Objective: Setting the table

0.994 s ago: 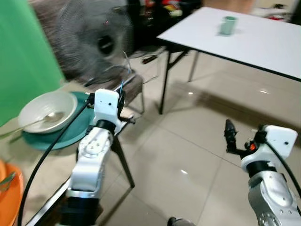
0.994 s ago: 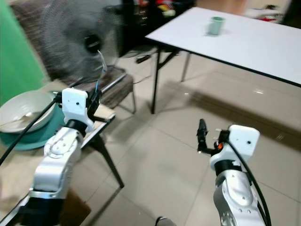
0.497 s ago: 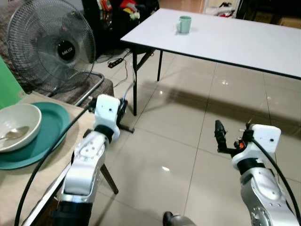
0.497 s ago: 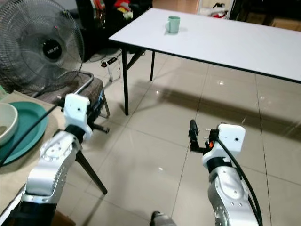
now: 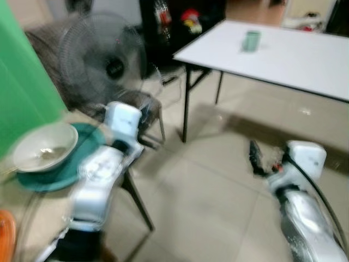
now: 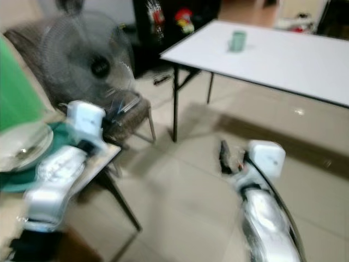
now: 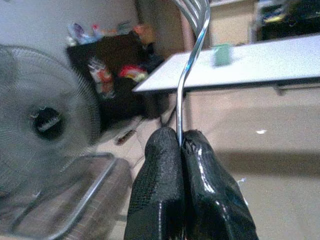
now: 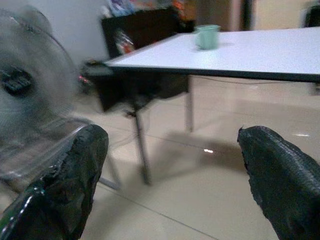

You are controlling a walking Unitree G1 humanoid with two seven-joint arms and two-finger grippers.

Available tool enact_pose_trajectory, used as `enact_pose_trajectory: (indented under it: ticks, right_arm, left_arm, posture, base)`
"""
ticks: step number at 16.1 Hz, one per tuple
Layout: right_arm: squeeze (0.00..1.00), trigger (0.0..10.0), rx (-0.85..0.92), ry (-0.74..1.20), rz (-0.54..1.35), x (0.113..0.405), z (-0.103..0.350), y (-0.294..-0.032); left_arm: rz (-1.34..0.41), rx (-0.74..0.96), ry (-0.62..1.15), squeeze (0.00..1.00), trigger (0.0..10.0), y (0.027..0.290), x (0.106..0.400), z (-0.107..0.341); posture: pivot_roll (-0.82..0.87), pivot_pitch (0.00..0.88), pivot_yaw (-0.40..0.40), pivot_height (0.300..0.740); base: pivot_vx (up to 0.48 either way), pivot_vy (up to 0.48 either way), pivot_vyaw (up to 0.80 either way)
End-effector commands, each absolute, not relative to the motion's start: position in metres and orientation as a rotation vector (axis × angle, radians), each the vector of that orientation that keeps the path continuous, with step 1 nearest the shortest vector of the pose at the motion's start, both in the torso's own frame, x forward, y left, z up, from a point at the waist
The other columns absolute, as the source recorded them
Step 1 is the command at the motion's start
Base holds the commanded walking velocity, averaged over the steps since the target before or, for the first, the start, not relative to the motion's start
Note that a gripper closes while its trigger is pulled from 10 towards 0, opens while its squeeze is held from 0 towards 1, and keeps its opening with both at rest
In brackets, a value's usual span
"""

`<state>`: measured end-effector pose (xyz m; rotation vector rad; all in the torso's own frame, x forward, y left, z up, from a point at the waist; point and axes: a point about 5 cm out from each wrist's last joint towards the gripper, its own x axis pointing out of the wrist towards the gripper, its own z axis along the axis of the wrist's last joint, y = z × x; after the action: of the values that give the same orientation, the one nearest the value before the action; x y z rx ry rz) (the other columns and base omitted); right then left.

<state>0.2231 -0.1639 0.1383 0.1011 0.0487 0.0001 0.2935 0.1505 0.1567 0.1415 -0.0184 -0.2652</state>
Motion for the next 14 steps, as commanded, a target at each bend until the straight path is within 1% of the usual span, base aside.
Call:
enact_pose_trajectory:
  ticks: [1,4,8,14]
  right_arm:
    - [0.00,10.0,0.075,0.058,-0.047,0.218,0.136,-0.176]
    - [0.00,10.0,0.066,0.051,-0.043,0.220,0.137,-0.176]
    - [0.00,10.0,0.017,0.045,-0.068,0.225,0.138,-0.178]
    - [0.00,10.0,0.023,0.034,-0.065,0.230,0.139,-0.178]
  left_arm:
    - [-0.313,0.129,-0.024,0.00,10.0,0.137,0.294,0.159]
    - [-0.308,0.132,-0.025,0.00,10.0,0.137,0.295,0.159]
    - [-0.293,0.128,-0.026,0.00,10.0,0.140,0.299,0.161]
    - [-0.289,0.139,-0.020,0.00,10.0,0.143,0.302,0.160]
  posture:
    - [-0.06,0.000,0.057,0.740]
    - [-0.06,0.000,0.057,0.740]
    - [-0.06,0.000,0.054,0.740]
    - [-0.05,0.000,0.049,0.740]
  base:
    - [0.322,0.000,-0.79]
    - [0.331,0.000,-0.79]
    - [0.343,0.000,0.00]
    - [0.402,0.000,0.00]
